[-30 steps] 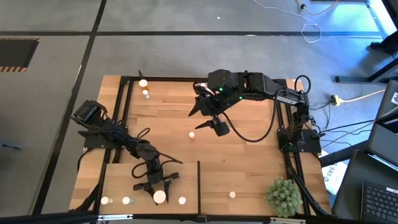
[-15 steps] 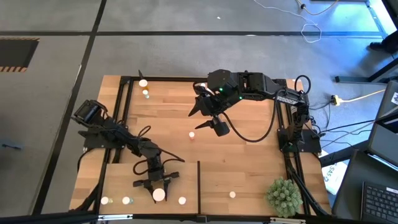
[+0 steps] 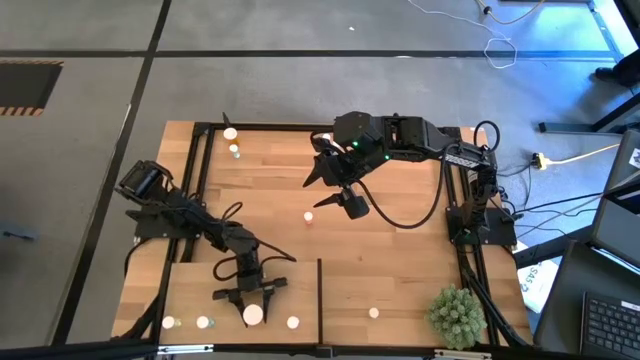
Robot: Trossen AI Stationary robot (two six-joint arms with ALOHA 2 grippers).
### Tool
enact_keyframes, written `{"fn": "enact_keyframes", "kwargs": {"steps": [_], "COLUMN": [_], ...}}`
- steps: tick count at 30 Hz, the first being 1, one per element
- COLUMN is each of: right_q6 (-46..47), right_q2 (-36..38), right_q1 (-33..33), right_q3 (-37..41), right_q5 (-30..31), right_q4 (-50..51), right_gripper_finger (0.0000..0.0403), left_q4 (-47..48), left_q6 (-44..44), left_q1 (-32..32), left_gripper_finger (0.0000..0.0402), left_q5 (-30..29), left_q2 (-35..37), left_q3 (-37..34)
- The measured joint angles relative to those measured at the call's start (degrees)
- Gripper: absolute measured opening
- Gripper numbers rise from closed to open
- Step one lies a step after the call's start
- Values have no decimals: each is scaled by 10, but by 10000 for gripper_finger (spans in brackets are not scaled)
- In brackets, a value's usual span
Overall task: Pick and place medicine bottles onto shelf by color
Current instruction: Put the middle orange pill bottle on the shelf
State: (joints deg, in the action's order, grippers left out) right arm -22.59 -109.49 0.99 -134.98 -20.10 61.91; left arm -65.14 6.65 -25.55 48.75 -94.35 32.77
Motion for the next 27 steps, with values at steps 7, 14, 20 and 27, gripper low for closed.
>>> {"fn": "enact_keyframes", "kwargs": {"steps": [7, 14, 20, 27], "right_q6": [0, 0, 0, 0], "right_q2": [0, 0, 0, 0], "right_q1": [0, 0, 0, 0], "right_q3": [0, 0, 0, 0], "right_q5": [0, 0, 0, 0], "right_q4": [0, 0, 0, 0], "right_gripper_finger": [245, 245, 245, 245], "left_q4": [-7, -39, -63, -65], "left_q6": [-8, 20, 22, 22], "left_q1": [1, 2, 2, 1], "left_gripper_finger": [203, 203, 203, 203], "left_q5": [5, 11, 11, 11], "left_q2": [6, 7, 7, 7], "left_q3": [0, 0, 0, 0]}}
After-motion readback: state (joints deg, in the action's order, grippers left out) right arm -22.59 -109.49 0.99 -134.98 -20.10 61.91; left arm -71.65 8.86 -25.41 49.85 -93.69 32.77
